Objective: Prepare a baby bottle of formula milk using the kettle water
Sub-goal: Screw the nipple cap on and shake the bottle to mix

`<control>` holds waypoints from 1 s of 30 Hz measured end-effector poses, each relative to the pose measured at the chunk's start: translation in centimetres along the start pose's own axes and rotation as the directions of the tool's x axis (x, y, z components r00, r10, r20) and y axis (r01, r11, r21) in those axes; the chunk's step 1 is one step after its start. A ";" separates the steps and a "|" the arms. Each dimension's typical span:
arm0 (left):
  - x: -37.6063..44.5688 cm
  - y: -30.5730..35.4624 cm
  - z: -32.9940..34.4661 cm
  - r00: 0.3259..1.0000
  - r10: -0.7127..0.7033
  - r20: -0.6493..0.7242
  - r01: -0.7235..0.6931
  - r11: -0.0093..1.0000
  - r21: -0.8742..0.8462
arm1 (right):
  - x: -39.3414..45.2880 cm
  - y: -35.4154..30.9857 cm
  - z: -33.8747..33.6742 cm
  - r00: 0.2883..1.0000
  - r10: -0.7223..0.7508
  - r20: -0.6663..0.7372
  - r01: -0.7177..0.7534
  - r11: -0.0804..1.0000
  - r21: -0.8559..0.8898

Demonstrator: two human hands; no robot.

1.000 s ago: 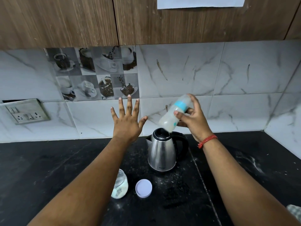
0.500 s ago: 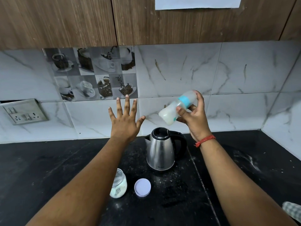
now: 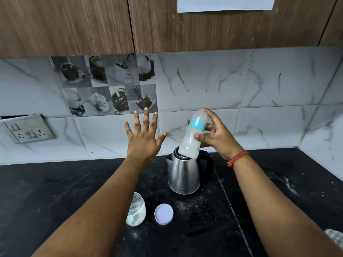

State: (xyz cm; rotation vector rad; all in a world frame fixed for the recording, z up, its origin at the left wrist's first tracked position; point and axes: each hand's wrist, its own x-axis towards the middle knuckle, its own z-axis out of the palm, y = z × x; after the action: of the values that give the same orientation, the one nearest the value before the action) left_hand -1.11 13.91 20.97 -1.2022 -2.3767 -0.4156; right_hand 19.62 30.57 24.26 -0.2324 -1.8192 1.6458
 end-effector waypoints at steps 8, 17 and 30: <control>0.2 -0.2 0.1 1.000 -0.007 0.008 0.007 1.000 0.014 | 0.1 0.0 -0.4 1.000 0.002 -0.013 -0.002 0.998 0.068; 0.3 -0.3 0.5 1.000 -0.004 -0.004 0.004 1.000 0.010 | 0.4 -0.5 -0.2 0.998 0.003 0.059 -0.004 1.000 0.019; 0.2 -0.4 0.7 1.000 -0.004 0.019 0.003 1.000 0.024 | 0.7 0.1 -0.4 0.998 0.014 -0.059 -0.019 0.996 -0.089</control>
State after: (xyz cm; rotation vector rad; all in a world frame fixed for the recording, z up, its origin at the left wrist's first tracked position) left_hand -1.71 14.17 20.49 -1.1962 -2.3934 -0.3769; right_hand 19.26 31.27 24.45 -0.3320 -1.8529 1.5545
